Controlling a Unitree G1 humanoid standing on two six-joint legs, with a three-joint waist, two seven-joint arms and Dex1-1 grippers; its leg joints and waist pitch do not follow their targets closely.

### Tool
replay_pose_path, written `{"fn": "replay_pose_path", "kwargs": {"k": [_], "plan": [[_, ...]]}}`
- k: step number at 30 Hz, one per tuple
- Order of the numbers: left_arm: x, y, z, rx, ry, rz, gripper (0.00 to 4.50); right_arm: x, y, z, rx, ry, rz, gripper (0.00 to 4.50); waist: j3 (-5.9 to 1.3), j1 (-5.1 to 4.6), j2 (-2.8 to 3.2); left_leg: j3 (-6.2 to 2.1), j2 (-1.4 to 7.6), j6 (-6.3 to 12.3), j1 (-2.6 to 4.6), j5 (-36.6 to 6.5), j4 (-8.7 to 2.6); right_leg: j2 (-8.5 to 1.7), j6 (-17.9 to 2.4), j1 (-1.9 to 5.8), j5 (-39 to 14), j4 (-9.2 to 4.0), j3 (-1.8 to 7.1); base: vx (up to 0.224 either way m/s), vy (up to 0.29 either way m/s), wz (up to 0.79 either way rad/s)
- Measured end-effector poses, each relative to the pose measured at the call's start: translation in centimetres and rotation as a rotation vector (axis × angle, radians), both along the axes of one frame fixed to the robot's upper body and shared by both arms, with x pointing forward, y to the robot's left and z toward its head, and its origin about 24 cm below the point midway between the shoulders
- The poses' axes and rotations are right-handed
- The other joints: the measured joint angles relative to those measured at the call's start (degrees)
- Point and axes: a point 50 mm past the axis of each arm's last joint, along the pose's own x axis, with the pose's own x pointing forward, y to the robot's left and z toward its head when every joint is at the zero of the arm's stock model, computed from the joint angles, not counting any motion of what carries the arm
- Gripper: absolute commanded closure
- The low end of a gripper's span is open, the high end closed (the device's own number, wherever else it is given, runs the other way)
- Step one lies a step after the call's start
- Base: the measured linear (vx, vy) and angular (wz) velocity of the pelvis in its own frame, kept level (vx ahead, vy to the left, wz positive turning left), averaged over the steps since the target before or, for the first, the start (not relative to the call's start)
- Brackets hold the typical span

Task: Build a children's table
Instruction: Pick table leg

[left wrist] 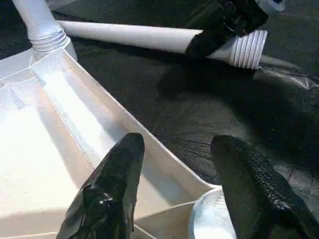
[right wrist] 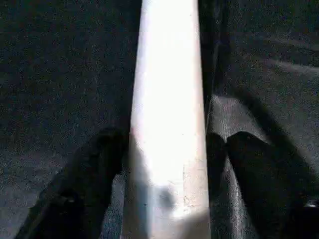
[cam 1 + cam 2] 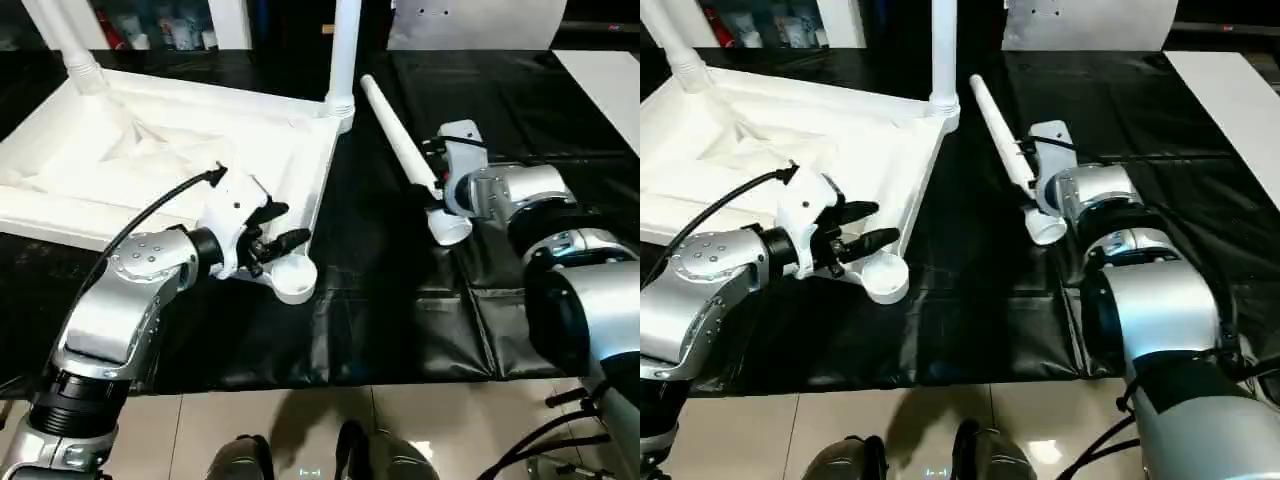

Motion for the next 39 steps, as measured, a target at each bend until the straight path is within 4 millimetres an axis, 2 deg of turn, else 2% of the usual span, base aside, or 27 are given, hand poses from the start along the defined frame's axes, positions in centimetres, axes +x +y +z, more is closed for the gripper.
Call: {"fn": "replay_pose_path", "kwargs": {"k": [9,14,22,28,30,34,36,37,39], "plan": [[-0.2,-0.2,0.3,0.002,-0.009,-0.018,1.98,-0.1,-0.3,0.0,-0.013,0.020,0.018,1.94,0.00,0.86,0.00,0.01,0.00,-0.13,0.05,0.1,0.00,0.00,0.0,0.03,0.0,0.02,0.00,0.000,0.000,0.00],[-0.2,-0.3,0.3,-0.003,-0.008,-0.030,1.98,-0.2,-0.5,0.0,-0.009,0.031,0.022,2.44,-0.01,1.04,0.01,0.01,0.01,-0.15,0.05,0.1,0.00,0.00,0.0,0.03,0.0,0.04,0.00,0.000,0.000,0.00],[0.5,-0.6,0.5,-0.005,-0.007,-0.038,1.98,-0.4,-1.2,-0.1,0.018,0.041,0.010,2.62,-0.14,1.54,0.32,0.00,0.04,-0.15,0.04,0.1,0.09,0.00,-0.2,0.03,0.1,0.10,-0.01,0.000,0.000,0.00],[1.0,-0.9,0.6,-0.031,-0.001,-0.036,1.98,-0.5,-2.2,-0.4,0.089,0.023,-0.066,2.64,-0.46,2.36,1.02,0.00,0.08,-0.16,0.12,0.1,0.32,0.00,-0.2,0.17,0.1,0.17,-0.02,0.000,0.000,0.00],[1.5,-1.4,0.5,-0.068,-0.004,-0.006,1.98,-0.5,-3.1,-0.5,0.164,-0.038,-0.135,2.64,-0.56,2.66,1.26,0.00,0.12,-0.16,0.20,0.1,0.45,0.01,0.1,0.35,0.0,0.16,-0.04,0.000,0.000,0.00],[2.0,-1.9,0.5,-0.104,-0.027,0.031,1.98,-0.4,-3.7,-0.8,0.263,-0.143,-0.209,2.64,-0.64,2.66,1.70,0.00,0.13,-0.20,0.20,0.1,0.59,0.01,0.1,0.42,0.2,0.12,-0.05,0.000,0.000,0.00],[2.2,-2.5,0.7,-0.131,-0.046,0.041,1.98,-0.5,-4.5,-0.8,0.339,-0.233,-0.256,2.64,-0.64,2.69,2.15,-0.01,0.13,-0.20,0.18,0.1,0.61,0.02,0.2,0.46,0.3,0.04,-0.07,0.000,0.000,0.00],[2.3,-2.7,0.8,-0.148,-0.058,0.059,1.98,-0.7,-4.5,-0.6,0.442,-0.298,-0.273,2.64,-0.64,2.68,2.32,-0.01,0.13,-0.19,0.17,0.1,0.61,0.02,0.2,0.46,0.3,0.02,-0.07,0.000,0.000,0.00],[2.6,-3.1,0.9,-0.165,-0.066,0.077,1.98,-0.9,-4.4,-0.2,0.544,-0.347,-0.272,2.64,-0.65,2.49,2.48,-0.03,0.14,-0.09,0.12,0.2,0.59,0.05,0.2,0.41,0.3,0.02,-0.09,0.000,0.000,0.00]]}}
